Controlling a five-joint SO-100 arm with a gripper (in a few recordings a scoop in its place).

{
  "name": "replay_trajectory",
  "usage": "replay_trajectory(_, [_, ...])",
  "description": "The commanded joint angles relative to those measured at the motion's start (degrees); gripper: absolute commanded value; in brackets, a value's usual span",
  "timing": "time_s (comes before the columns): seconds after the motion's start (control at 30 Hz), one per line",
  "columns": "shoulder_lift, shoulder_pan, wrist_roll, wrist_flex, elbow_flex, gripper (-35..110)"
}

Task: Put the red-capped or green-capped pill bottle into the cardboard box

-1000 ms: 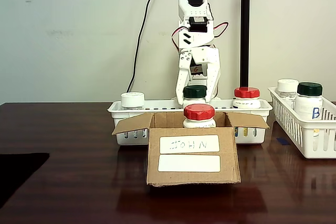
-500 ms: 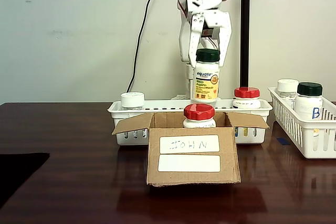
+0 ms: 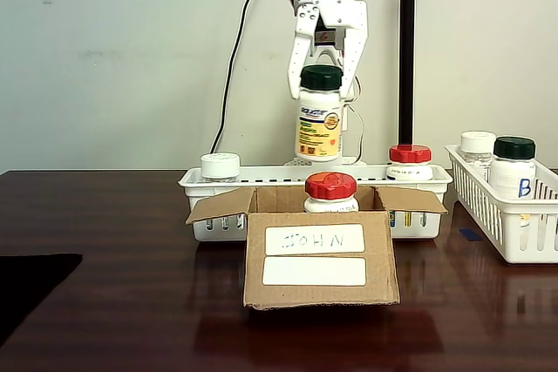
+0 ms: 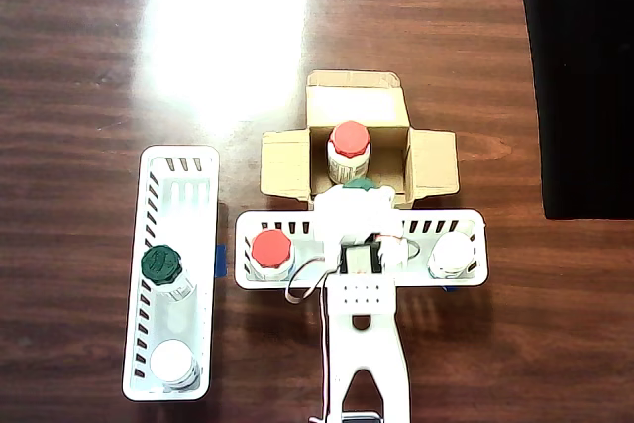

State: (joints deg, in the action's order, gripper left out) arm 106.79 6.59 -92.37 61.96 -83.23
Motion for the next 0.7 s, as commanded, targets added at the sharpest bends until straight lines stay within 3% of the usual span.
replay_trajectory(0.0, [-2.5,1.6,0.0,0.5,12.3,0])
replay_trajectory(0.27, [-15.3,2.5,1.1,2.0,27.2,0])
replay_trajectory(0.67, [-23.7,4.5,0.2,-4.1,29.3,0])
